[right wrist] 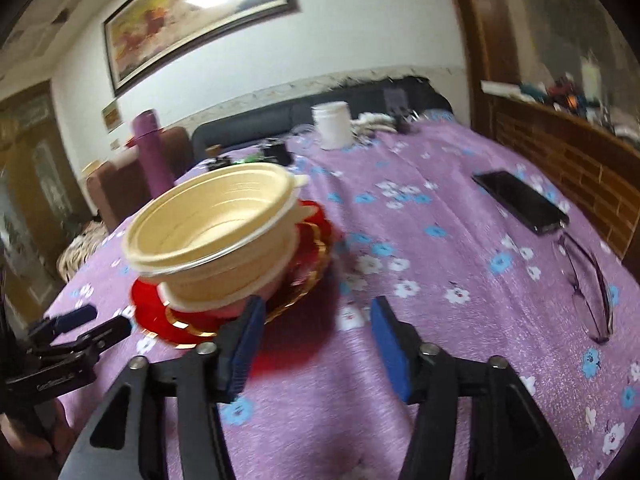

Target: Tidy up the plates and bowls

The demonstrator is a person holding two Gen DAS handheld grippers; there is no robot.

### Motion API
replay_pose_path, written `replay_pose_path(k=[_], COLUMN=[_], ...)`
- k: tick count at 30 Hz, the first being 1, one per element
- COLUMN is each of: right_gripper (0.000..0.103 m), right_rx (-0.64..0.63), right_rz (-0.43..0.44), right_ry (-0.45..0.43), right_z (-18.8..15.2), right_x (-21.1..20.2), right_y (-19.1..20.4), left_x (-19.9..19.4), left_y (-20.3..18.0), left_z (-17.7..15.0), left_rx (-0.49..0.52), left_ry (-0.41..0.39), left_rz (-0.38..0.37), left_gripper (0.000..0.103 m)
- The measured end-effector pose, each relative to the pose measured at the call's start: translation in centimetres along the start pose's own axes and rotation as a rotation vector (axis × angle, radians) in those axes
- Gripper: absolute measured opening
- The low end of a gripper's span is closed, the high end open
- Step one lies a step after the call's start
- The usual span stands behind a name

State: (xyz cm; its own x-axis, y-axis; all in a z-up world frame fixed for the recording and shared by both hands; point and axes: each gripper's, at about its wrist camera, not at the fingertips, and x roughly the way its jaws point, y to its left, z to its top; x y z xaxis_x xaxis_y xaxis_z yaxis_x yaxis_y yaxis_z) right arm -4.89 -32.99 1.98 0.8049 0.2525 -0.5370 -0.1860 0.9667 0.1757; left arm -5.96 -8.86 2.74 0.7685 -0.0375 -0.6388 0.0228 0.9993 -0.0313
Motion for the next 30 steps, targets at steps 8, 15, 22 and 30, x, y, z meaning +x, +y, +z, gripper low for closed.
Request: replay_pose_path(k=[8,15,22,30], right_gripper=[0.083,0.086,0.090,0.090], right_rx=[-0.039,-0.025,-0.006,-0.005], right_rz=[0.007,0.005,0.007,0.002], right_ry=[-0.033,-0.045,-0.057,-0.018], right_z=[-0.5,-0.4,0.2,0.5], right_x=[-0.7,-0.8,-0.5,0.4], right_y=[1.0,0.9,0.5,0.7], left_x=[-1.5,-1.2,-1.0,-0.8], left_y=[-1.9,-2.5,-2.9,-2.0], left_z=[-0.7,-0.7,-0.1,0.6], left_rx=[0.091,0.123,0.130,0.082], left_ry=[-0.065,-0.078,-0.089,-0.097], left_rz=[0.075,0.087,0.096,0.053], left_gripper=[0.100,0.103,0.103,0.103])
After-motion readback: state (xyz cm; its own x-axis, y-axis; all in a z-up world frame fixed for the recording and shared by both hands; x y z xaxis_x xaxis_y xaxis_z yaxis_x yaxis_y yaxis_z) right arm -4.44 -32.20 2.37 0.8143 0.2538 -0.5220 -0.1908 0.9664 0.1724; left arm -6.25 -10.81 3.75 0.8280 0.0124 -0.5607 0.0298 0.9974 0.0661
